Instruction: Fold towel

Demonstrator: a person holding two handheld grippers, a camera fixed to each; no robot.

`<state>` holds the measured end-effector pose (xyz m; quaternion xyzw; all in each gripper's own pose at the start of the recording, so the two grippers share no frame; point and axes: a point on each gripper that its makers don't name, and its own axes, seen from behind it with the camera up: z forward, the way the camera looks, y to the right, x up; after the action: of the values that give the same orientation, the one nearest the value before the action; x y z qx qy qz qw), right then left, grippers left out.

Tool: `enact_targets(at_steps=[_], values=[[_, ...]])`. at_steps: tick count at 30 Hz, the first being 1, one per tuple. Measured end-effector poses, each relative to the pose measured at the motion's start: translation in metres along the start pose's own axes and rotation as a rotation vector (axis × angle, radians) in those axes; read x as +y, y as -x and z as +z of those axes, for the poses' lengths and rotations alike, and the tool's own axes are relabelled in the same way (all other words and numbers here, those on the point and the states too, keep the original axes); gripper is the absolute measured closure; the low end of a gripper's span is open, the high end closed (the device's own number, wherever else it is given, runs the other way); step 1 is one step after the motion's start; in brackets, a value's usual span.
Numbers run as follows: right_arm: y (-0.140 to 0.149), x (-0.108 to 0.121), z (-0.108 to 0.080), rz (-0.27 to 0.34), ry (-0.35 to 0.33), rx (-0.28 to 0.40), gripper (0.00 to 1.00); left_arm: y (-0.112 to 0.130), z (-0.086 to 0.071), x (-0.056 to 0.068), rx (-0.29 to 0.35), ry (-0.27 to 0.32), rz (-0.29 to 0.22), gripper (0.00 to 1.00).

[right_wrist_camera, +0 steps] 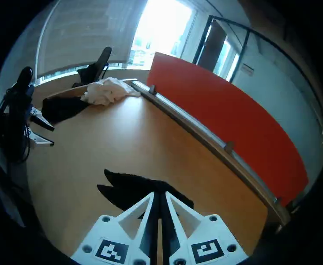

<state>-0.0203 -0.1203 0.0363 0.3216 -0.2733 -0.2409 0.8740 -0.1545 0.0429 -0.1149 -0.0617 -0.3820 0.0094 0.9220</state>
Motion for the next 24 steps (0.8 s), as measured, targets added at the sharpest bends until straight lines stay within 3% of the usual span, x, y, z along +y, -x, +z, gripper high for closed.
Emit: enact_targets(at_steps=[24], values=[[0.058,0.104,-0.031,0.047,0.103,-0.074,0.96,-0.004,0.008,0.008,-0.020,-0.006,0.011,0.13]])
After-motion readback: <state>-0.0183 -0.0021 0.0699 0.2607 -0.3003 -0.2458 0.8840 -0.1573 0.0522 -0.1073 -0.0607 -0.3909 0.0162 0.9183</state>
